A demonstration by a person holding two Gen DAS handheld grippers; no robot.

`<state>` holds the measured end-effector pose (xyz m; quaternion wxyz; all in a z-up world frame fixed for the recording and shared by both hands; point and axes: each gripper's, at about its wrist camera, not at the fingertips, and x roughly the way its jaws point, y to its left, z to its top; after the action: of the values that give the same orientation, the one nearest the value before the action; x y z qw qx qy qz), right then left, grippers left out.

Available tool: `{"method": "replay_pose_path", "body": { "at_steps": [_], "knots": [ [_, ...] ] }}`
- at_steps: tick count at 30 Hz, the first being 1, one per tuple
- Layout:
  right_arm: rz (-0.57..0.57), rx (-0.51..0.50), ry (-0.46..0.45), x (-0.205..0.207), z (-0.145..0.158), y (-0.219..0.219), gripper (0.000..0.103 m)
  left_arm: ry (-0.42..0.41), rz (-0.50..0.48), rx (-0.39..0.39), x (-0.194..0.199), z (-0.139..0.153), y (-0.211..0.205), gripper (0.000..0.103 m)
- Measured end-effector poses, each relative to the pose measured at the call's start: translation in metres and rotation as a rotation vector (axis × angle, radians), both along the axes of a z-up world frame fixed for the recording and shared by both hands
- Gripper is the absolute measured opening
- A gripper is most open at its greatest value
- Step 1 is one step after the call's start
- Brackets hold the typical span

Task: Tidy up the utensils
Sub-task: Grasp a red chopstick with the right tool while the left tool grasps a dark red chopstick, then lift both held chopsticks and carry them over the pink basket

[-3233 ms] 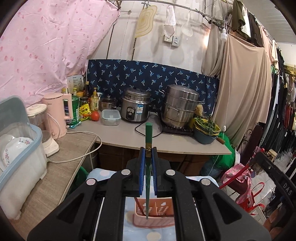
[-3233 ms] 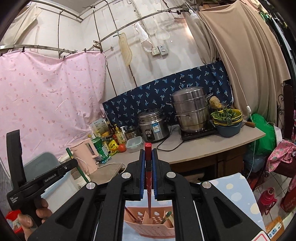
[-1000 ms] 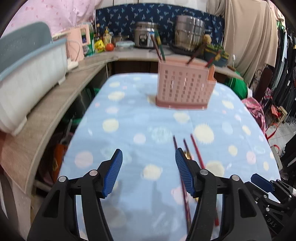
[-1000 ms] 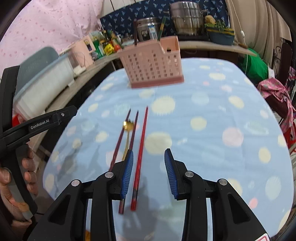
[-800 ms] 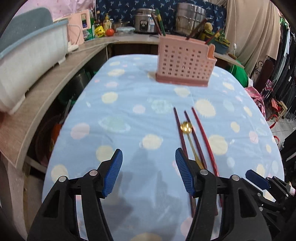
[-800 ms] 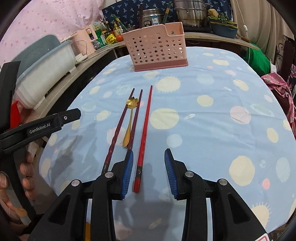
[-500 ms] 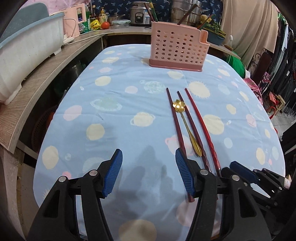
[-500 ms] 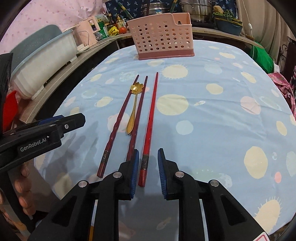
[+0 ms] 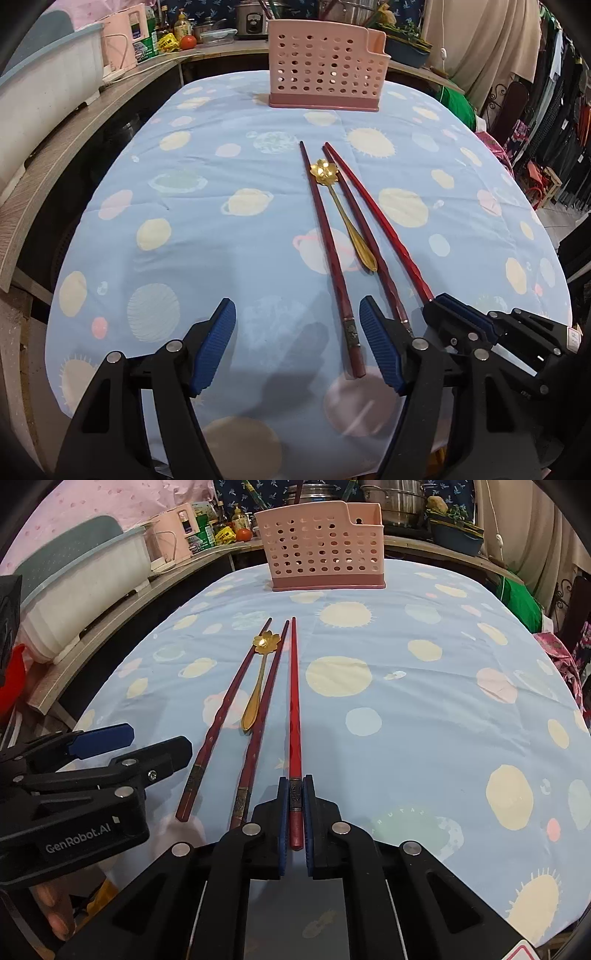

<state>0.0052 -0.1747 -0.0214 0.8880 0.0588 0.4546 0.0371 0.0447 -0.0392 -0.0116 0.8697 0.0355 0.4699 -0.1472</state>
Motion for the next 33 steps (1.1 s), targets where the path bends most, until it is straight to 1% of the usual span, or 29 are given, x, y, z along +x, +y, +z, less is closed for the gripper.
{"method": "replay_pose_path", "body": {
  "at_steps": [6, 8, 9, 12, 13, 14, 16, 19, 23, 27, 33],
  "knots": [
    [-0.035, 0.033, -0.014, -0.003, 0.008, -0.011, 0.007, 0.024, -0.027, 0.02, 0.0, -0.012, -0.011, 0.065],
    [-0.04, 0.04, -0.02, -0.003, 0.012, -0.013, 0.007, 0.04, -0.037, 0.018, 0.0, -0.016, -0.013, 0.057],
    [-0.043, 0.043, -0.024, -0.003, 0.014, -0.014, 0.007, 0.031, -0.035, 0.024, 0.0, -0.016, -0.014, 0.055],
    [-0.044, 0.05, -0.03, -0.003, 0.017, -0.016, 0.007, 0.025, -0.046, 0.027, -0.002, -0.014, -0.016, 0.042],
    [-0.045, 0.053, -0.032, -0.002, 0.018, -0.017, 0.007, 0.025, -0.049, 0.028, -0.002, -0.014, -0.016, 0.032],
    [-0.045, 0.057, -0.032, -0.002, 0.019, -0.017, 0.007, 0.029, -0.054, 0.024, -0.002, -0.013, -0.016, 0.019],
    [-0.045, 0.062, -0.035, -0.002, 0.022, -0.019, 0.007, 0.045, -0.053, 0.011, 0.0, -0.013, -0.014, 0.007],
    [-0.047, 0.073, -0.042, -0.001, 0.027, -0.021, 0.007, 0.067, -0.042, -0.014, 0.003, -0.012, -0.01, 0.007],
    [-0.053, 0.077, -0.062, 0.001, 0.039, -0.025, 0.007, 0.058, -0.025, -0.026, 0.006, 0.001, -0.005, 0.007],
    [-0.067, 0.085, -0.099, 0.005, 0.059, -0.032, 0.007, 0.022, -0.009, -0.048, 0.012, 0.026, 0.002, 0.007],
    [-0.093, 0.092, -0.195, 0.02, 0.104, -0.05, 0.007, -0.04, 0.0, -0.083, 0.032, 0.069, 0.009, 0.007]
  ]
}}
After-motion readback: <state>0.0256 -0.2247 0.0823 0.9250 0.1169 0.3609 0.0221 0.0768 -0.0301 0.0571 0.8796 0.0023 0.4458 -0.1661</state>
